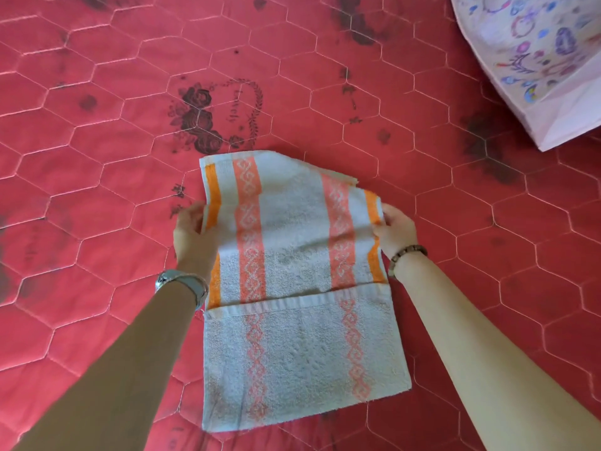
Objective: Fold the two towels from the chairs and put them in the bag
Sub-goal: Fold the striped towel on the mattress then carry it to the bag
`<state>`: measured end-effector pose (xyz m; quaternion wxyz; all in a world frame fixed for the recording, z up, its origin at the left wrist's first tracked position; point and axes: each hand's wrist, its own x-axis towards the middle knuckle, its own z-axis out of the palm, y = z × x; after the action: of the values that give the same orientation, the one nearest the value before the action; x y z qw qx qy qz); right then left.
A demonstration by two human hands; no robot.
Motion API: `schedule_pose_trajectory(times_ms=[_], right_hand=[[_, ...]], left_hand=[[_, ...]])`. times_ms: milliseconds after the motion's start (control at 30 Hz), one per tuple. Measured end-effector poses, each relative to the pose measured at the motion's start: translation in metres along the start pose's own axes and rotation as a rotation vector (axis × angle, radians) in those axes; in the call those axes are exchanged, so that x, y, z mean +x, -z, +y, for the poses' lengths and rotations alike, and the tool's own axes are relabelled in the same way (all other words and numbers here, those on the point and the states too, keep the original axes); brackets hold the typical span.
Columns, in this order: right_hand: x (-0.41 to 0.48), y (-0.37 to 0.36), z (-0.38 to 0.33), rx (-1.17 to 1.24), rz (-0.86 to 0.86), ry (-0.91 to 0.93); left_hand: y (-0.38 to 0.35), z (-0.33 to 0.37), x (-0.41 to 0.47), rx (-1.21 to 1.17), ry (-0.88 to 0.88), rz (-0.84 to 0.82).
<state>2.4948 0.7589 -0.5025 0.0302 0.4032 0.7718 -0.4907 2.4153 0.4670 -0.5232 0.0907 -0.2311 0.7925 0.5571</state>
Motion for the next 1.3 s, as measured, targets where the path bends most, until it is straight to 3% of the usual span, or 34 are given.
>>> schedule_pose_trajectory(times_ms=[200, 367, 633, 933, 1300], right_hand=[[0.014, -0.006, -0.006, 0.008, 0.029, -0.034], [0.009, -0.001, -0.004, -0.085, 0.023, -0.098], [-0.054, 0.021, 0.046, -0.079, -0.12, -0.124], [-0.119, 0.044, 0.098, -0.186, -0.146, -0.168], [-0.195, 0.058, 0.142, -0.314, -0.127, -0.289]], left_hand=[[-0.011, 0.01, 0.006, -0.07, 0.075, 0.015], [0.0, 0.006, -0.008, 0.031, -0.027, 0.031], [0.047, -0.049, -0.067, 0.282, -0.01, -0.25], [0.092, -0.099, -0.111, 0.314, 0.001, -0.204], [0.124, -0.129, -0.154, 0.43, 0.055, -0.28]])
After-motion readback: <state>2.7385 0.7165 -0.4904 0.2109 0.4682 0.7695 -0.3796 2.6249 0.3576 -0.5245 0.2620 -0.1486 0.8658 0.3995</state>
